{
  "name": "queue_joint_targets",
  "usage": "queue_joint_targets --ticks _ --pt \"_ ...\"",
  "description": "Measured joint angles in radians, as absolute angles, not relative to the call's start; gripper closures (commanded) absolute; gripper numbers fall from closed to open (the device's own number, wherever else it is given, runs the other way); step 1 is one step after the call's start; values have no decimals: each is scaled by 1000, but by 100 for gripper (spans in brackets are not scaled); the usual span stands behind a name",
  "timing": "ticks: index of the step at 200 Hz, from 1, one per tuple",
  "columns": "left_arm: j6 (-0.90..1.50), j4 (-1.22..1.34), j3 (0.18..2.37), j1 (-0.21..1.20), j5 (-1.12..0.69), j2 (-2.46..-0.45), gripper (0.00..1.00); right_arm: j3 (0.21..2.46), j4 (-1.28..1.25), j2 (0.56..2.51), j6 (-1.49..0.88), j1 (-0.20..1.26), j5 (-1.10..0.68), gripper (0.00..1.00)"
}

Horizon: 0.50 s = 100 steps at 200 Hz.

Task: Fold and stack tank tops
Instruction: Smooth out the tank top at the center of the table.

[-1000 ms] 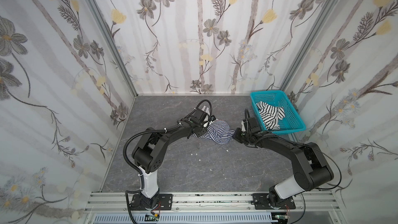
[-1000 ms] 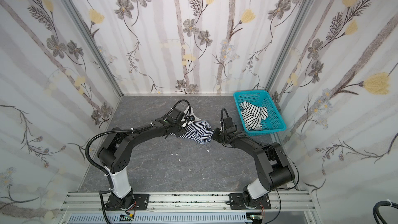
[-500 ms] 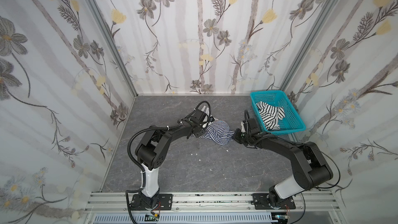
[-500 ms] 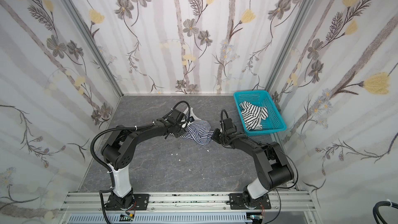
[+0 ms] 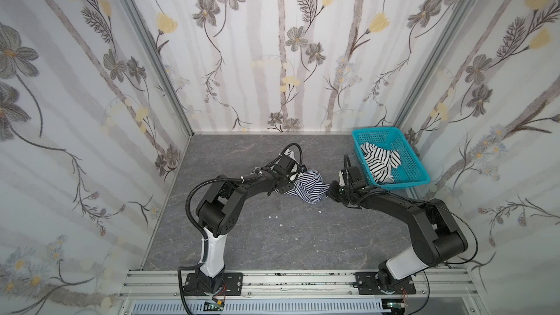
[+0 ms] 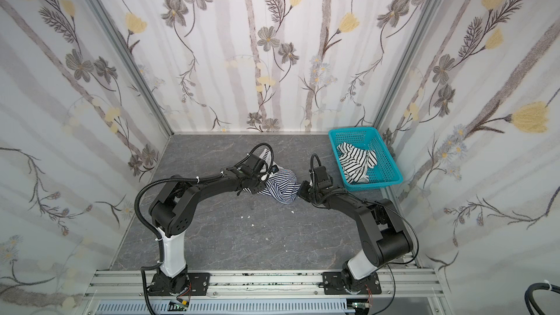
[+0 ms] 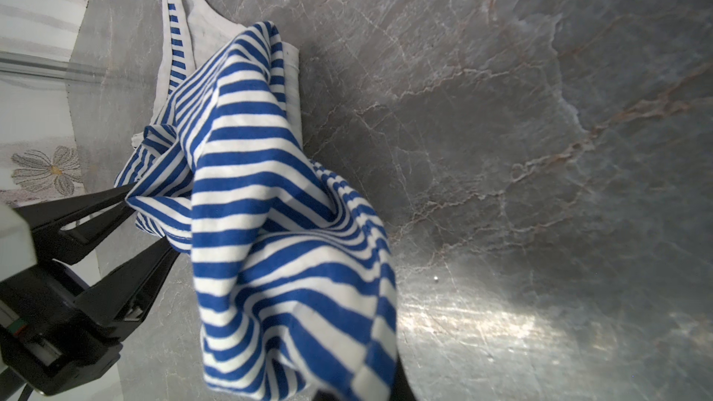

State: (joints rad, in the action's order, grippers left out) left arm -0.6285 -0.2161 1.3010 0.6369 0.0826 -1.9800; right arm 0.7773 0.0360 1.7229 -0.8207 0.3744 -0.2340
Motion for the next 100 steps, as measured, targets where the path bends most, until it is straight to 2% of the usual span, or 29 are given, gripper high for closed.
queue_joint_targets --ticks 100 --pt "-628 -212 1256 627 75 -1972 57 777 35 1723 -821 374 -237 95"
